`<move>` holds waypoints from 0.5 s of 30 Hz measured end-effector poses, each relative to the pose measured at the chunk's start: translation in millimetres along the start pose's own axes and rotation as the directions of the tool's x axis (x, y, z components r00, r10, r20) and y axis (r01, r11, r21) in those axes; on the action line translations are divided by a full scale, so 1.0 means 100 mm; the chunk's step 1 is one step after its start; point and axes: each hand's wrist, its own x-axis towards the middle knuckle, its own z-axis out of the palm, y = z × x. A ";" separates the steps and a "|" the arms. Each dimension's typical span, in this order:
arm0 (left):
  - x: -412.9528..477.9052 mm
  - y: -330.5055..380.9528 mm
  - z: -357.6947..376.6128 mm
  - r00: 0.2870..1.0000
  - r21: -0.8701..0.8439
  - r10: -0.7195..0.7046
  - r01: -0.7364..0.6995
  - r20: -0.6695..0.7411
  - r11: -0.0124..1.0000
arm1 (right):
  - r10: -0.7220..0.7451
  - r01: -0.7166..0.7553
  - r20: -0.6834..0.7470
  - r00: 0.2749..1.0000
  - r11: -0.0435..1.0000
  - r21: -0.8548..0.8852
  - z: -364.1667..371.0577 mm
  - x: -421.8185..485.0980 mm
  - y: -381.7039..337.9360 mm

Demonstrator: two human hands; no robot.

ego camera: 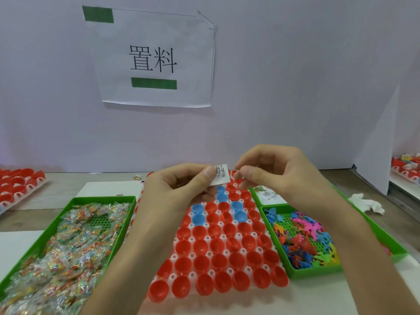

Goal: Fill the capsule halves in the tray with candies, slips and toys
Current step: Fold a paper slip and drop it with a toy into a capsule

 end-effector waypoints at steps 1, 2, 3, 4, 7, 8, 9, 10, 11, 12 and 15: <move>0.00 0.00 -0.01 1.000 -0.008 -0.003 0.003 -0.003 1.000 | 0.058 -0.059 -0.008 0.998 0.990 -0.130 -0.10 0.01 0.10; 0.00 0.01 -0.01 1.000 -0.016 -0.008 0.008 -0.003 1.000 | 0.138 -0.138 -0.017 0.990 0.954 -0.265 -0.20 0.01 0.22; 0.00 0.01 -0.01 1.000 -0.022 -0.013 0.013 -0.003 1.000 | 0.235 -0.221 -0.013 0.972 0.892 -0.395 -0.29 0.00 0.35; 0.00 0.01 -0.01 1.000 -0.026 -0.017 0.017 -0.003 1.000 | 0.340 -0.289 0.009 0.940 0.811 -0.510 -0.37 -0.01 0.47; 0.00 0.00 0.01 1.000 -0.030 -0.018 0.018 0.007 0.999 | 0.623 -0.403 0.133 0.771 0.638 -0.656 -0.51 -0.08 0.79; 0.00 0.00 0.02 1.000 -0.033 -0.017 0.017 0.014 0.999 | 0.669 -0.427 0.157 0.726 0.618 -0.660 -0.51 -0.09 0.85; 0.00 0.00 0.02 1.000 -0.033 -0.015 0.015 0.019 0.999 | 0.694 -0.441 0.168 0.700 0.605 -0.663 -0.49 -0.09 0.90; 0.00 0.00 0.02 1.000 -0.030 -0.015 0.016 0.020 0.999 | 0.701 -0.445 0.169 0.693 0.600 -0.665 -0.46 -0.09 0.94; 0.00 0.00 0.01 1.000 -0.026 -0.015 0.016 0.020 1.000 | 0.701 -0.444 0.167 0.694 0.599 -0.667 -0.43 -0.07 0.97; 0.00 0.00 0.01 1.000 -0.021 -0.017 0.017 0.019 1.000 | 0.698 -0.448 0.161 0.697 0.600 -0.662 -0.40 -0.05 1.00; 0.01 0.00 0.01 1.000 -0.012 -0.020 0.020 0.012 1.000 | 0.698 -0.468 0.150 0.700 0.607 -0.642 -0.38 -0.03 1.04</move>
